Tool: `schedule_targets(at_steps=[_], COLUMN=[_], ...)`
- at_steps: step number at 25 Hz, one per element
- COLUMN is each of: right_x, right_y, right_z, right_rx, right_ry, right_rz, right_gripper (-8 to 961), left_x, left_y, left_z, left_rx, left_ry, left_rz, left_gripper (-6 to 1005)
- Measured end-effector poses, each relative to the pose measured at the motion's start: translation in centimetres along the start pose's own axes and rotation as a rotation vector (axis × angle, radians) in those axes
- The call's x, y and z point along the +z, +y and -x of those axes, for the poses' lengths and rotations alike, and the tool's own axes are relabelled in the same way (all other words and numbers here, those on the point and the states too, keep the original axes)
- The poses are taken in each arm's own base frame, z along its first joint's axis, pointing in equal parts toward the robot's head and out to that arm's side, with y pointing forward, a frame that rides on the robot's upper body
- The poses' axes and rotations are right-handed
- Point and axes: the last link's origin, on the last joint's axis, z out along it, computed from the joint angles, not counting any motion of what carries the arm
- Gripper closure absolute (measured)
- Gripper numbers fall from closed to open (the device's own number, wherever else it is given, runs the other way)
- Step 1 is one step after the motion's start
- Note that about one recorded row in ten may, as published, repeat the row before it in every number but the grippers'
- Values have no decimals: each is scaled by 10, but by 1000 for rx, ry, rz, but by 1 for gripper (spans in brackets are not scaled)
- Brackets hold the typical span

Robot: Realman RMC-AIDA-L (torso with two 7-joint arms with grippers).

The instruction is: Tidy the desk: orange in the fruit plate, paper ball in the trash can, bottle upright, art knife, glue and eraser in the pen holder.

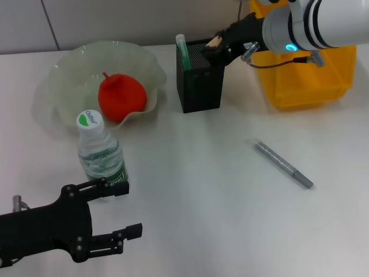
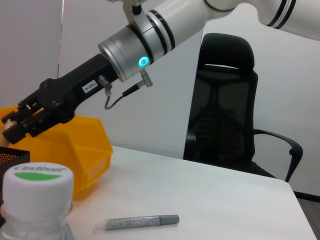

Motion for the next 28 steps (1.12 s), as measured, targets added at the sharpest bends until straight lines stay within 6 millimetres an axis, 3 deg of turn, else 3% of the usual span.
schedule_targets(at_steps=[5,9,15,17,22,28], right_x=[3,2,-10,-30,-58,-58], right_y=[-2,-1,6,14,20,22], right_z=[-2,-1,5,14,21,12], right_rx=[1,0,-6,-7,-24,-13], right_ry=[-4,-3,36,107,301,481], right_rz=[-9,-7,53,111,82,73], right_gripper=[524,302,244,234,235,235], left_x=[-1,0,0,0,-1,1], left_y=[0,-1,-2,-2,-2,-3], left_z=[0,-1,-2,-2,-2,-3], left_rx=[-1,3,6,5,7,15], left_ry=[1,1,2,1,1,2], left_rz=[-3,-2,0,-1,-2,1], left_gripper=[213,213,213,213,213,213])
